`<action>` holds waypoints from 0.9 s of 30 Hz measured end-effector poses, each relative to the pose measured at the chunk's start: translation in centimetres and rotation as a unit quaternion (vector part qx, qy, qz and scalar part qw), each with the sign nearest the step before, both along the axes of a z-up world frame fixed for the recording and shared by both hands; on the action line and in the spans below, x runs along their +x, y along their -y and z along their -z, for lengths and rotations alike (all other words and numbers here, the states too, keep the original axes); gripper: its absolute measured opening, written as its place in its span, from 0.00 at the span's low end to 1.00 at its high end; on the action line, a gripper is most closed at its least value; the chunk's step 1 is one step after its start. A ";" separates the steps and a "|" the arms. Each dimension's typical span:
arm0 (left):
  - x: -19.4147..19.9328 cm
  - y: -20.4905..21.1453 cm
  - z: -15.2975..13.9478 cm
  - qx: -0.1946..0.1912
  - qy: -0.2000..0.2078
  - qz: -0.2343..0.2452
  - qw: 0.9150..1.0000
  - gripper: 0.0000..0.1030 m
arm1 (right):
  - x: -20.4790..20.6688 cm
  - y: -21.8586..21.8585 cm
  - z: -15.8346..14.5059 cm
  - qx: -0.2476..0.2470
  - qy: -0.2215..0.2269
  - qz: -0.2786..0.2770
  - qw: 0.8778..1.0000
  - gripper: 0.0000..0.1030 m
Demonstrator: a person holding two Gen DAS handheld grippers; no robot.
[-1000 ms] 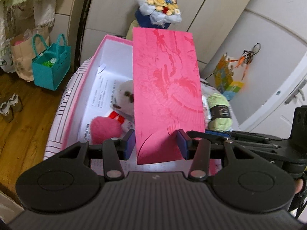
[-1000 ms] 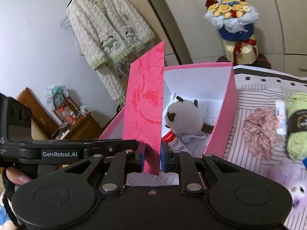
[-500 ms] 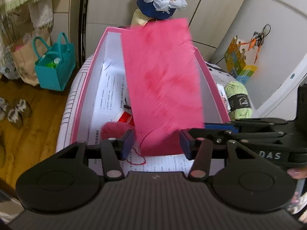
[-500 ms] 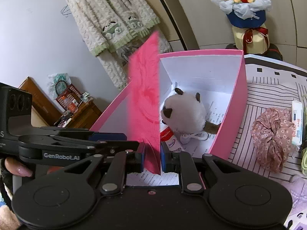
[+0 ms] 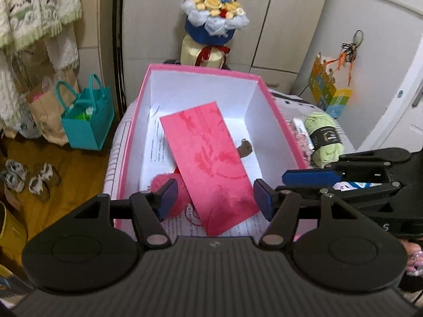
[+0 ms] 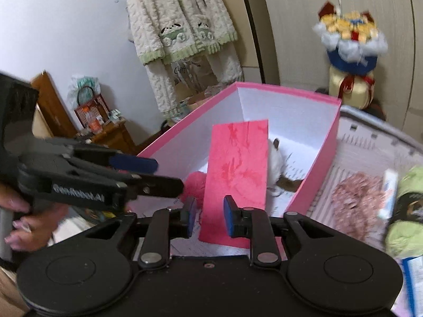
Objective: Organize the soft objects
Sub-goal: 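Lower the red card into the pink box and open both grippers, then move both grippers back toward the purple plush toy on the table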
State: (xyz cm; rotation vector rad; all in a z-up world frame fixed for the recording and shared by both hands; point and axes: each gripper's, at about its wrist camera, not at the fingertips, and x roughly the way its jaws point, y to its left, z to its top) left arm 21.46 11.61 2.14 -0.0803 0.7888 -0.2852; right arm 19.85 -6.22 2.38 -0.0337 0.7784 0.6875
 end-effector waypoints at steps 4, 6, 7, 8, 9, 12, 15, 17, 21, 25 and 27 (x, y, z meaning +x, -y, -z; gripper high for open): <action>-2.3 0.5 -1.8 0.002 0.019 0.016 1.000 0.62 | -2.4 -0.1 -1.9 -0.025 0.034 -0.002 0.999 0.40; -3.6 0.8 -2.5 0.002 0.026 0.029 0.999 0.62 | -3.6 0.1 -2.6 -0.038 0.050 -0.002 0.998 0.44; -4.1 1.0 -2.8 0.001 0.030 0.033 0.999 0.62 | -4.1 0.2 -3.0 -0.042 0.055 -0.002 0.998 0.46; -4.7 1.1 -3.2 0.001 0.036 0.038 0.999 0.63 | -4.7 0.4 -3.3 -0.045 0.060 -0.001 0.997 0.47; -5.3 1.4 -3.6 0.002 0.042 0.042 0.998 0.64 | -5.3 0.6 -3.7 -0.048 0.064 0.001 0.997 0.49; -7.1 2.0 -4.4 0.004 0.054 0.052 0.997 0.65 | -6.9 1.3 -4.5 -0.056 0.079 0.007 0.995 0.54; -8.3 2.6 -5.0 0.001 0.058 0.065 0.996 0.66 | -8.7 2.4 -5.2 -0.065 0.096 0.012 0.993 0.59; -9.0 3.0 -5.3 0.001 0.061 0.070 0.996 0.67 | -9.8 3.2 -5.7 -0.071 0.108 0.018 0.991 0.63; -10.5 4.4 -5.7 0.007 0.073 0.084 0.994 0.73 | -11.9 5.2 -6.2 -0.079 0.128 0.027 0.988 0.67; -11.8 6.0 -6.0 0.010 0.087 0.096 0.992 0.74 | -13.7 7.9 -6.0 -0.080 0.132 0.031 0.988 0.69; -12.2 6.8 -6.1 0.013 0.092 0.102 0.990 0.74 | -14.3 9.5 -5.6 -0.078 0.128 0.041 0.988 0.69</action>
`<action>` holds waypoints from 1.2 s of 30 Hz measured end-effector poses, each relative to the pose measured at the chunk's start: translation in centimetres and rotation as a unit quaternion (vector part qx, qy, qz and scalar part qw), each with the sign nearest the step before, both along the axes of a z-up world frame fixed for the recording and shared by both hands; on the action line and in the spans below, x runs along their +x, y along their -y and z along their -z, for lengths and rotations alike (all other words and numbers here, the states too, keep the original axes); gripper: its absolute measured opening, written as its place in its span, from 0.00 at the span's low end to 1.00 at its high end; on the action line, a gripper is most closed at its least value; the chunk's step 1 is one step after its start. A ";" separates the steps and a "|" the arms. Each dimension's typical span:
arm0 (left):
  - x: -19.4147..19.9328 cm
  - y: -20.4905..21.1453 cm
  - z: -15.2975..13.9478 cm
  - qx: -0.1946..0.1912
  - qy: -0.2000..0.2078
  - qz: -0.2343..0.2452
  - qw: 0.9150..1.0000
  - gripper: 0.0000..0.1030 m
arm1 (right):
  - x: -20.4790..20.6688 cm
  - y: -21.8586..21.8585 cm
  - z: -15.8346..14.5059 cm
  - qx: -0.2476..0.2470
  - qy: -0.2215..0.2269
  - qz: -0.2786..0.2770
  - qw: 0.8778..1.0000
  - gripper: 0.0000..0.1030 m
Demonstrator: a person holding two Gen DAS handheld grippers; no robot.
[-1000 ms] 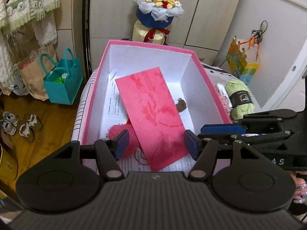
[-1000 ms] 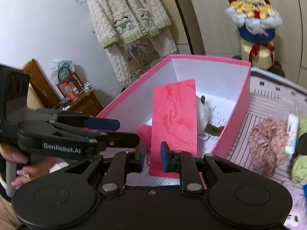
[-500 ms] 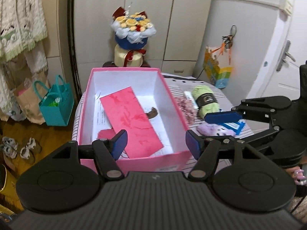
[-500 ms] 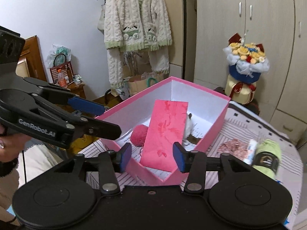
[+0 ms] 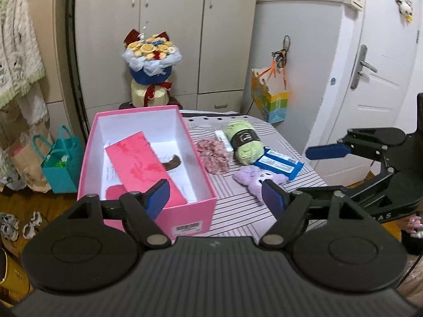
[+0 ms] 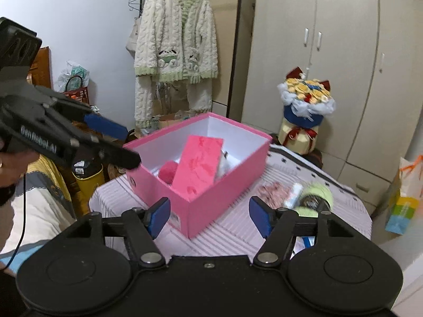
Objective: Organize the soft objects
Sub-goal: 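Move both grippers back toward the purple plush toy on the table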
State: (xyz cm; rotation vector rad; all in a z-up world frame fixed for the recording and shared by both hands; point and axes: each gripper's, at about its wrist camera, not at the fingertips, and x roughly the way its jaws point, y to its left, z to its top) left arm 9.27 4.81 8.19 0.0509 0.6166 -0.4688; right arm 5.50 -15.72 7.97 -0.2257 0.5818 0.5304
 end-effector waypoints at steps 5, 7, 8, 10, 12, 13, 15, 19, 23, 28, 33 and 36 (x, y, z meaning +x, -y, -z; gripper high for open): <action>-0.2 2.3 0.7 -0.001 0.001 0.026 1.000 0.76 | -1.1 3.4 1.2 0.009 -0.001 0.024 1.000 0.70; 0.0 3.4 1.4 0.001 -0.003 0.042 0.999 0.76 | -1.3 4.4 1.7 0.013 -0.001 0.028 1.000 0.70; 0.1 4.0 1.8 0.003 -0.005 0.049 0.999 0.76 | -1.5 5.0 2.1 0.015 -0.001 0.032 0.999 0.70; 0.4 5.1 2.7 0.006 -0.011 0.064 0.998 0.76 | -1.5 5.7 2.6 0.016 -0.002 0.037 0.999 0.71; 0.8 6.1 3.5 0.007 -0.022 0.077 0.997 0.76 | -1.3 6.6 3.3 0.018 -0.003 0.043 0.999 0.71; 1.1 6.6 3.9 0.003 -0.025 0.079 0.997 0.76 | -1.2 7.0 3.6 0.022 -0.006 0.044 0.999 0.72; 1.7 7.4 4.7 0.000 -0.037 0.089 0.995 0.76 | -0.9 7.5 4.5 0.029 -0.014 0.043 0.999 0.72; 2.5 8.9 5.9 0.000 -0.043 0.098 0.994 0.76 | -0.1 7.9 6.7 0.025 -0.022 0.039 0.999 0.74; 3.0 10.8 7.0 0.007 -0.030 0.102 0.994 0.76 | 0.8 8.2 8.6 0.027 -0.015 0.031 0.999 0.81; 4.0 12.2 8.5 -0.011 -0.019 0.103 0.994 0.76 | 2.7 8.2 10.9 0.020 -0.012 0.026 0.999 0.85; 6.4 13.2 10.4 -0.036 -0.049 0.091 0.994 0.76 | 4.8 7.8 12.6 -0.002 0.004 0.021 1.000 0.85; 7.8 14.0 11.7 -0.037 -0.056 0.075 0.995 0.76 | 6.1 7.6 13.3 -0.006 0.006 0.017 1.000 0.85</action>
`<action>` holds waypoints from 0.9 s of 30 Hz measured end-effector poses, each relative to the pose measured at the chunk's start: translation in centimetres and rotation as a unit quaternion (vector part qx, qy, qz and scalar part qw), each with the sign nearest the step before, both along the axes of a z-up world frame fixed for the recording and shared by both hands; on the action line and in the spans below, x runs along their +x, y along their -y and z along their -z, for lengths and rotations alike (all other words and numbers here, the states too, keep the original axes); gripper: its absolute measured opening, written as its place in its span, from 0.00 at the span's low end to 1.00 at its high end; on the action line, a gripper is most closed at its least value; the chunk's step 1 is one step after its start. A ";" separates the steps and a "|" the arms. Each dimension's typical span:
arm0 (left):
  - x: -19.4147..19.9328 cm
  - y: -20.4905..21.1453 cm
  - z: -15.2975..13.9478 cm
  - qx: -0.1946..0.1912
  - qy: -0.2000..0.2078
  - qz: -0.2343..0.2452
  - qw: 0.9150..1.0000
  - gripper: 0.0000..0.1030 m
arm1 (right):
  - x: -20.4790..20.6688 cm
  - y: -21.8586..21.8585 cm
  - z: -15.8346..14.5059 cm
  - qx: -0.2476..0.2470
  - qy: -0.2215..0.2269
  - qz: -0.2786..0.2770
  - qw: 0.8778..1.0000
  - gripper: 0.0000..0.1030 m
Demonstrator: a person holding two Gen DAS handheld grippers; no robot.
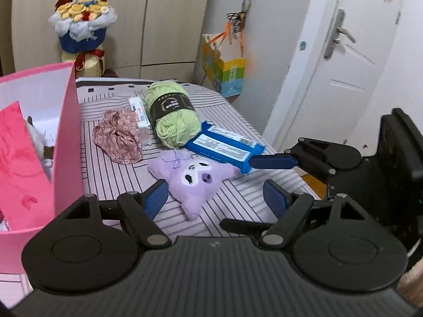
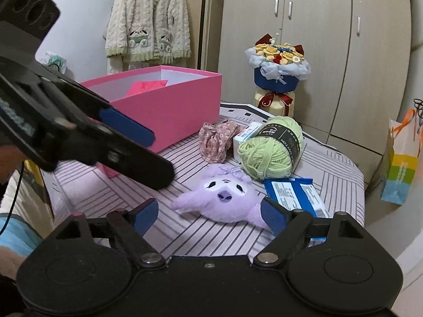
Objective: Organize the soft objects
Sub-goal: 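Move both grippers back toward the purple plush toy on the table, then close the left gripper on the purple plush while the right gripper grasps it too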
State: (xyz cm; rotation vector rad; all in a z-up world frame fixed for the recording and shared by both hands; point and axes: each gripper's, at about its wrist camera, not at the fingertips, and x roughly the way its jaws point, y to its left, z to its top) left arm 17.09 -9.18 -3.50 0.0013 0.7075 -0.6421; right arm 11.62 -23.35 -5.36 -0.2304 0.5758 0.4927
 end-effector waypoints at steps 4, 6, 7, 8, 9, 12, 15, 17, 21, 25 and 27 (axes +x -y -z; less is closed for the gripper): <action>1.5 1.3 1.2 0.008 -0.012 -0.035 0.999 0.74 | 1.9 0.0 1.0 -0.006 -0.005 -0.003 1.000 0.89; 2.0 2.0 1.5 0.006 -0.018 -0.041 0.999 0.74 | 2.9 0.1 1.4 -0.007 -0.013 0.001 1.000 0.89; 2.3 2.2 1.7 0.005 -0.021 -0.042 0.999 0.73 | 3.2 0.2 1.5 -0.005 -0.017 0.001 1.000 0.89; 2.6 2.3 1.9 0.005 -0.024 -0.046 0.999 0.73 | 3.7 0.2 1.7 -0.001 -0.023 0.000 1.000 0.89; 3.0 2.6 2.3 0.008 -0.028 -0.053 0.998 0.73 | 4.1 0.3 1.8 0.004 -0.029 -0.001 1.000 0.89; 3.9 3.2 3.4 0.019 -0.034 -0.064 0.997 0.70 | 5.0 0.4 2.3 0.024 -0.048 -0.006 0.999 0.89; 4.6 2.8 4.4 0.009 -0.053 -0.078 0.995 0.67 | 5.7 0.5 2.9 0.038 -0.074 -0.004 0.997 0.90; 4.9 2.2 4.9 -0.006 -0.067 -0.087 0.994 0.67 | 5.9 0.6 3.3 0.052 -0.091 -0.003 0.994 0.89; 5.4 1.7 5.8 -0.026 -0.090 -0.082 0.992 0.56 | 5.7 0.2 3.9 0.056 -0.101 0.003 0.993 0.87; 5.3 1.7 6.2 -0.034 -0.091 -0.078 0.992 0.51 | 4.8 -0.3 4.2 0.040 -0.085 0.030 0.995 0.80; 5.1 1.7 6.3 -0.033 -0.086 -0.076 0.993 0.49 | 4.2 -0.6 4.2 0.035 -0.073 0.047 0.996 0.73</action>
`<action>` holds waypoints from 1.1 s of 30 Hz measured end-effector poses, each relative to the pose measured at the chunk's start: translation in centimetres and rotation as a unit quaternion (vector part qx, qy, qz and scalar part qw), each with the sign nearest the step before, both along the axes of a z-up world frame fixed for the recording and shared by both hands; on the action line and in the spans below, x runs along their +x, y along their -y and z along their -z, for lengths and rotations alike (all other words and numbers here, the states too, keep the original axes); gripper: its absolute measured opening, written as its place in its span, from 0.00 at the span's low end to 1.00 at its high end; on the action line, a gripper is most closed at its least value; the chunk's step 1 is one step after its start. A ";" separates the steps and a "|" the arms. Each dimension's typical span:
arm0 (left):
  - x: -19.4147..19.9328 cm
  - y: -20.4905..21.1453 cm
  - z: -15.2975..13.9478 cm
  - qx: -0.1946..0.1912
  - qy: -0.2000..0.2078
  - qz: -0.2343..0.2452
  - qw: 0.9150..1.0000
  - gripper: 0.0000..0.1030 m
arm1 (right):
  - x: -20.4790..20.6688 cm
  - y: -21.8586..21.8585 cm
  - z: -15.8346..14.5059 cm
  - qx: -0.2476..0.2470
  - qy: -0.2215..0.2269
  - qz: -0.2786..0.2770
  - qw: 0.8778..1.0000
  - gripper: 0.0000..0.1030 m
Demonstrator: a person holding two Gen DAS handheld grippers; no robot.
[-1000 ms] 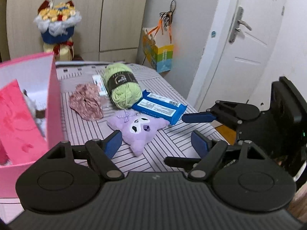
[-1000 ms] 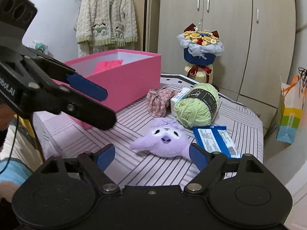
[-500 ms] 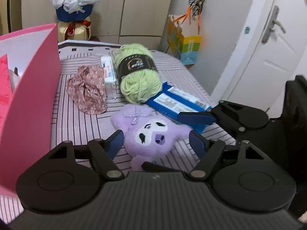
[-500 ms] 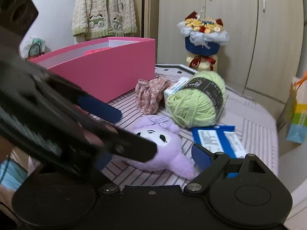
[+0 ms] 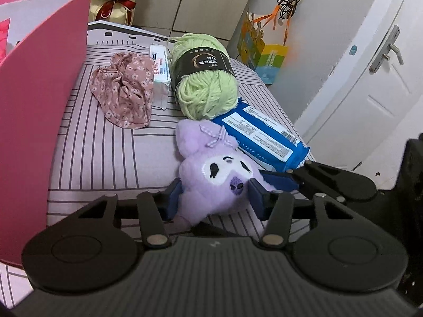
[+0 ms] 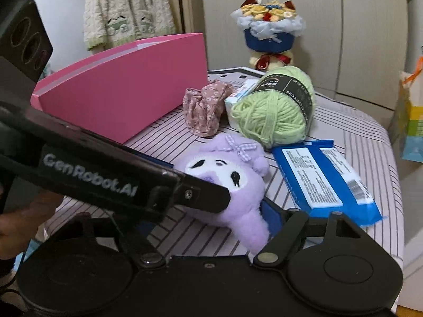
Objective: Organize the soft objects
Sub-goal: 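Close the left gripper on the purple plush while the right gripper grasps it too, then lift the purple plush with both grippers and carry it over the pink box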
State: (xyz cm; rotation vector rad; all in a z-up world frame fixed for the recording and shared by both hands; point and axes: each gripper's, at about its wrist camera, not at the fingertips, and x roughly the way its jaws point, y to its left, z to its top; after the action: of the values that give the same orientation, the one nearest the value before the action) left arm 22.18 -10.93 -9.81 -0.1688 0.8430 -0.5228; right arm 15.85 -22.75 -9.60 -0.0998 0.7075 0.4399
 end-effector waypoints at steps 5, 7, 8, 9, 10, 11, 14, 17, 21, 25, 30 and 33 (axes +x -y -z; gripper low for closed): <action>-0.3 -0.1 0.1 0.003 0.014 0.012 1.000 0.47 | -0.8 0.0 0.1 0.009 0.017 0.046 0.999 0.61; -0.5 0.0 0.0 0.007 0.018 0.014 1.000 0.47 | -1.1 -0.5 0.3 0.006 0.026 0.062 0.998 0.61; -0.6 0.0 0.0 0.008 0.019 0.014 1.000 0.47 | -1.4 -0.7 0.4 0.003 0.031 0.066 0.997 0.61; -0.7 0.0 -0.1 0.009 0.018 0.015 1.000 0.47 | -1.6 -1.0 0.4 0.000 0.035 0.069 0.997 0.61; -0.9 -0.1 -0.1 0.009 0.016 0.016 1.000 0.47 | -1.9 -1.1 0.4 -0.001 0.037 0.073 0.997 0.61; -1.0 -0.2 -0.2 0.008 0.013 0.019 1.000 0.47 | -2.1 -1.1 0.4 0.001 0.036 0.077 0.996 0.61; -1.4 -0.4 -0.2 0.008 0.009 0.025 1.000 0.47 | -2.8 -1.3 0.3 0.010 0.033 0.087 0.996 0.61; -2.0 -0.5 -0.3 0.008 0.006 0.030 1.000 0.47 | -3.4 -1.7 0.2 0.001 0.035 0.092 0.995 0.61; -3.1 -0.5 -0.7 0.018 0.008 0.033 0.999 0.47 | -4.2 -2.0 0.0 0.001 0.031 0.093 0.995 0.61; -4.6 -0.8 -1.5 0.029 0.006 0.034 0.999 0.47 | -5.7 -2.7 -0.6 -0.006 0.031 0.083 0.996 0.61; -7.2 -1.8 -3.0 0.028 0.015 0.046 0.998 0.47 | -8.2 -3.7 -2.4 -0.024 0.037 0.065 0.997 0.61; -8.6 -2.4 -3.8 0.028 0.014 0.053 0.998 0.47 | -9.3 -4.2 -3.3 -0.033 0.026 0.056 0.998 0.61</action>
State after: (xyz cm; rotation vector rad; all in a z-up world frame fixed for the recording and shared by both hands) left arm 13.55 -8.54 -6.01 -0.0641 0.8408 -0.5991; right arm 6.56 -18.60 -6.32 -0.1317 0.6730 0.3056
